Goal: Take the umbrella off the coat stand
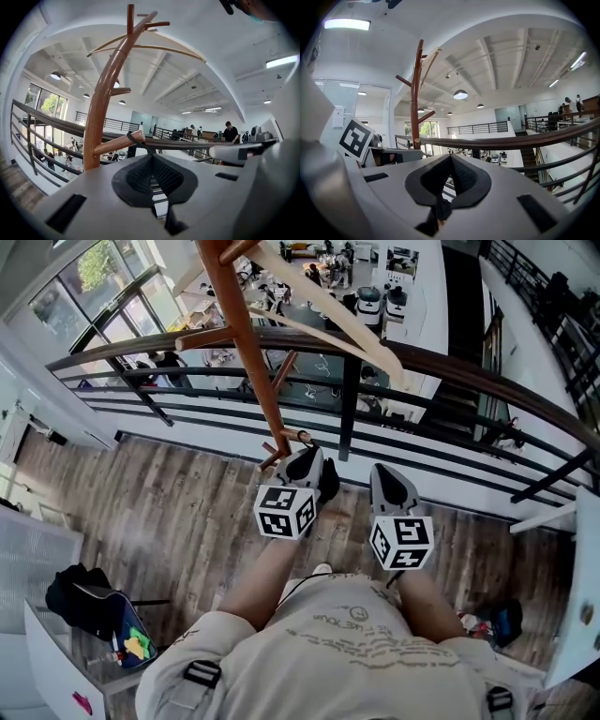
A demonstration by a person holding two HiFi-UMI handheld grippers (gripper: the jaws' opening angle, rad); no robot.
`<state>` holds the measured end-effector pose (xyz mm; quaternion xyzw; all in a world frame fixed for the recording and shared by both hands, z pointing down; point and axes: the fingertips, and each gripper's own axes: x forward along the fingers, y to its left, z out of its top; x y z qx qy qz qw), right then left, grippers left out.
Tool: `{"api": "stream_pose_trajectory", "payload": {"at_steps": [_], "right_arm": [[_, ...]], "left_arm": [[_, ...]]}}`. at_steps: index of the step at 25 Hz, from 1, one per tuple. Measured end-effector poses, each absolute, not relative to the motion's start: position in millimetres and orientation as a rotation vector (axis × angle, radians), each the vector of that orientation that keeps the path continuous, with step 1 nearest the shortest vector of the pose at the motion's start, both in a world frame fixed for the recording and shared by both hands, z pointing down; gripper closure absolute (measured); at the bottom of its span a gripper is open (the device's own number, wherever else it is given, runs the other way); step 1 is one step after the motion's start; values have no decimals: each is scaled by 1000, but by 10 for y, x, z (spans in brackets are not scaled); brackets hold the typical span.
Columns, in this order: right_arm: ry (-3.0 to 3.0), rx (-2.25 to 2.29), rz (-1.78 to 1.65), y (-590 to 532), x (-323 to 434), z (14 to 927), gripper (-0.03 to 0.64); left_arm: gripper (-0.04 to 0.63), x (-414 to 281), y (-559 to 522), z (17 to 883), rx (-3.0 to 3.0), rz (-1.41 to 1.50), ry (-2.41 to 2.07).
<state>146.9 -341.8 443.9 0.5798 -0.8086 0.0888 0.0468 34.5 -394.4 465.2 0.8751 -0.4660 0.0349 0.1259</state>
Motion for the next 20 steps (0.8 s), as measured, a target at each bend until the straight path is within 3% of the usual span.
{"api": "stream_pose_trajectory", "payload": {"at_steps": [20], "right_arm": [[-2319,2060,228,-3228,2052,4364,615]], "left_arm": [[589,1060,-3758,4521,2738,200,-1204]]}}
